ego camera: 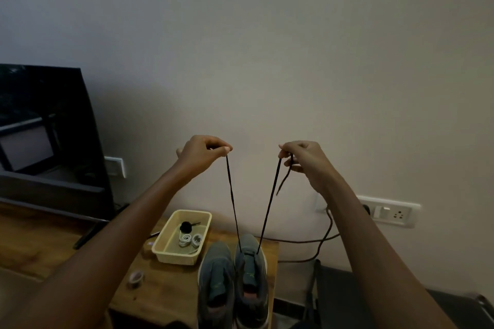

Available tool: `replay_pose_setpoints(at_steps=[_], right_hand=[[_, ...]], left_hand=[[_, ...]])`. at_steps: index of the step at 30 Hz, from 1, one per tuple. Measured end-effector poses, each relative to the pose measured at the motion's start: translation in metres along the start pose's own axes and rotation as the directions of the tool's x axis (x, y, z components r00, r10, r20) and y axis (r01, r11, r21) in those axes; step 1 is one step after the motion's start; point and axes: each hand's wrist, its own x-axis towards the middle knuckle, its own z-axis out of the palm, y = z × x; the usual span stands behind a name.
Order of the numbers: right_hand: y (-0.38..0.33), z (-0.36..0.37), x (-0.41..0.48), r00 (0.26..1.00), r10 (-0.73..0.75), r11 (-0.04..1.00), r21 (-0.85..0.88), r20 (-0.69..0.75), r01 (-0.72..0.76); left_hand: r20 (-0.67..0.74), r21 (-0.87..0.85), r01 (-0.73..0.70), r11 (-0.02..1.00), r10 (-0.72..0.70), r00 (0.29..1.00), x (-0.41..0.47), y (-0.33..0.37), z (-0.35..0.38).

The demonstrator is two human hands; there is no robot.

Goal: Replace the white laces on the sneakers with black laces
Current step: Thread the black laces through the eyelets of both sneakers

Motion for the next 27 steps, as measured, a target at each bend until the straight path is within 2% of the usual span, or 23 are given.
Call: replay_pose_setpoints(at_steps=[3,6,10,13,17,21,27], right_hand=[[-0.007,0.000,-0.006,0.994,-0.105,0.993,0.043,-0.026,0.106],[-0.010,0.002,-0.012,0.993,-0.116,0.969,0.220,0.008,0.111],[-0.019,0.001,-0.013,0.992,-0.089,0.879,0.475,0.087,0.037],[-0.031,0.000,-0.014,0.990,-0.129,0.811,0.580,0.060,0.071],[-0.042,-0.001,-0.016,0.973,-0.225,0.833,0.507,-0.053,0.220],[-0.048,-0.001,-0.018,0.940,-0.318,0.832,0.439,-0.126,0.340],[-0.051,0.003,-0.012,0.924,-0.355,0.849,0.366,-0.141,0.382]], left_hand=[[-0.003,-0.202,-0.016,0.979,0.016,1.000,-0.001,0.011,-0.004],[-0.006,-0.394,-0.002,0.919,-0.001,1.000,-0.008,0.021,-0.003],[-0.001,-0.477,0.019,0.879,-0.022,1.000,-0.013,0.024,0.001],[0.020,-0.503,0.032,0.864,-0.025,0.999,-0.013,0.025,0.003],[0.011,-0.536,0.036,0.844,-0.036,0.999,-0.014,0.028,0.008],[-0.073,-0.533,0.027,0.846,-0.078,0.994,-0.014,0.035,0.012],[-0.138,-0.514,-0.027,0.858,-0.051,0.989,-0.007,0.045,0.011]])
